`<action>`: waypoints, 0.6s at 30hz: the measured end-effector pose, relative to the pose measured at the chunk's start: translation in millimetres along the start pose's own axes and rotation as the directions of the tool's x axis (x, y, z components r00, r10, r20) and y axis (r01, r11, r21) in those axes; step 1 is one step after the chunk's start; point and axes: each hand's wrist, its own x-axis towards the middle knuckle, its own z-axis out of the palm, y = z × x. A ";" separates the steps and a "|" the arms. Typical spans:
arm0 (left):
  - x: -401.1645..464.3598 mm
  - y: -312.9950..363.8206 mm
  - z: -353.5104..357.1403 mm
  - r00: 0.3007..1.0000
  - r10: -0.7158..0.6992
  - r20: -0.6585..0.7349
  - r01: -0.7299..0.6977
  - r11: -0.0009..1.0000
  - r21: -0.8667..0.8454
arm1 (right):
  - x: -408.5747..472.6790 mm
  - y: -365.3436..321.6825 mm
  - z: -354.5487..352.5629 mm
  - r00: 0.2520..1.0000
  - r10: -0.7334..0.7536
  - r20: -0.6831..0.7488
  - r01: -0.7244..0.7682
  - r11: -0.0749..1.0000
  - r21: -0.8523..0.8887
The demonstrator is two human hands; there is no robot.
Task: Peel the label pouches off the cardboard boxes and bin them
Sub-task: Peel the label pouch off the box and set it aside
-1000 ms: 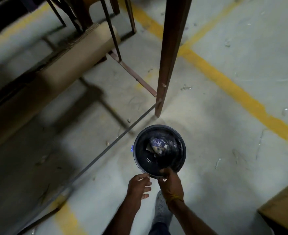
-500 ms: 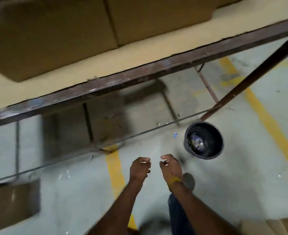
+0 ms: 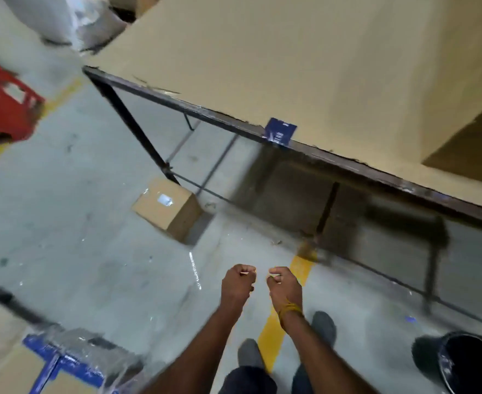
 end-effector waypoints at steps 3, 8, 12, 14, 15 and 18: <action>6.9 2.2 -57.2 0.994 -0.033 -0.105 0.021 0.994 -0.110 | 1.1 -44.1 42.1 0.994 -0.069 0.079 0.075 0.994 -0.078; 38.1 6.5 -126.3 0.970 -0.080 -0.228 0.022 0.969 -0.248 | 19.2 -108.7 106.9 0.972 -0.124 0.201 0.159 0.973 -0.167; 86.7 10.8 -170.6 0.945 -0.107 -0.308 0.013 0.956 -0.292 | 48.5 -149.3 161.5 0.946 -0.144 0.290 0.216 0.948 -0.234; 118.0 12.3 -192.4 0.927 -0.130 -0.351 0.018 0.952 -0.305 | 70.0 -162.3 193.1 0.934 -0.139 0.329 0.234 0.934 -0.269; 136.4 12.0 -202.6 0.917 -0.143 -0.373 0.025 0.953 -0.303 | 84.0 -166.7 211.4 0.928 -0.139 0.345 0.246 0.925 -0.291; 201.7 9.0 -234.4 0.892 -0.155 -0.425 0.037 0.961 -0.273 | 134.0 -179.2 271.3 0.915 -0.135 0.381 0.271 0.904 -0.332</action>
